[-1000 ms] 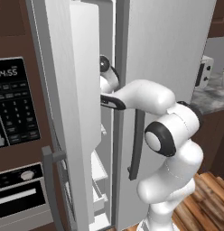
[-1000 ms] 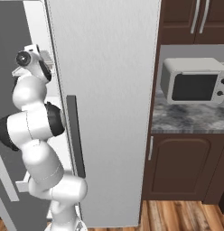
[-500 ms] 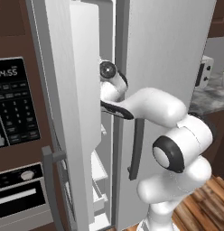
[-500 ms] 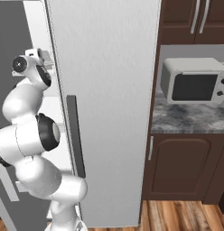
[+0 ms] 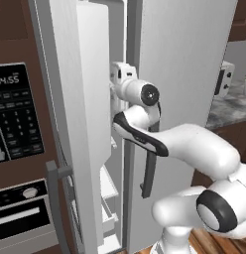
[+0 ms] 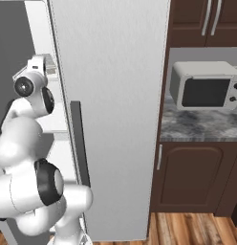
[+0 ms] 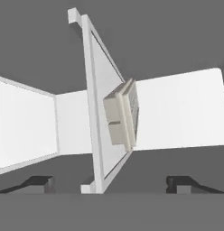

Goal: The ice cube tray has been filled with water. Take the tray and place it in the freezer to make ice. Close the freezer door after placing the tray.

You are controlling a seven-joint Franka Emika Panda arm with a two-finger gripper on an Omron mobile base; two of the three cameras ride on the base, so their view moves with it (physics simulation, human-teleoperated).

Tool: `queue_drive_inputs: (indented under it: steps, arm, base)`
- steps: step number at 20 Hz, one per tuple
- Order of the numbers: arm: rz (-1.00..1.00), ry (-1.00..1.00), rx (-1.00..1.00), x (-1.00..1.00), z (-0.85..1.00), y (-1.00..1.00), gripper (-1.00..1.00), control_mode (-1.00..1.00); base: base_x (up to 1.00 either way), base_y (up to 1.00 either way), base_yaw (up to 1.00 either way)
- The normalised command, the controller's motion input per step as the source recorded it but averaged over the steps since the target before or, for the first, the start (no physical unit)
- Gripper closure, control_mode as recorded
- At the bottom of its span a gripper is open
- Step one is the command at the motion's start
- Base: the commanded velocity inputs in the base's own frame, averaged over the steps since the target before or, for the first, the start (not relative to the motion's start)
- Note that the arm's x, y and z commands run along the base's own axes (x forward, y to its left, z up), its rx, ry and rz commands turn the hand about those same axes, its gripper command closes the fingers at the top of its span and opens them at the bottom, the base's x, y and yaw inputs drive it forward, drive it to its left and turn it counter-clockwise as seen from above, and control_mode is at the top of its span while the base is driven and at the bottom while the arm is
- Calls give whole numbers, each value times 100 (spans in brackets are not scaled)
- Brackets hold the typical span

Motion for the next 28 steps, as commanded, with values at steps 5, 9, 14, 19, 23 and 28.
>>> queue_drive_inputs:
  steps: [5,9,14,19,23,28]
  arm:
    - [5,-6,21,-100,38,-27,-100,-100]
    - [0,-1,24,-100,50,-36,-100,-100]
    - [-9,13,40,-100,52,-32,-100,-100]
    - [-25,52,45,-72,31,-32,-100,-100]
    - [-25,71,42,-49,12,-44,-100,-100]
    - [-16,68,38,-52,-3,-46,-100,-100]
  base:
    - [0,0,0]
    - [0,0,0]
    - [0,0,0]
    - [0,0,0]
    - [0,0,0]
    - [0,0,0]
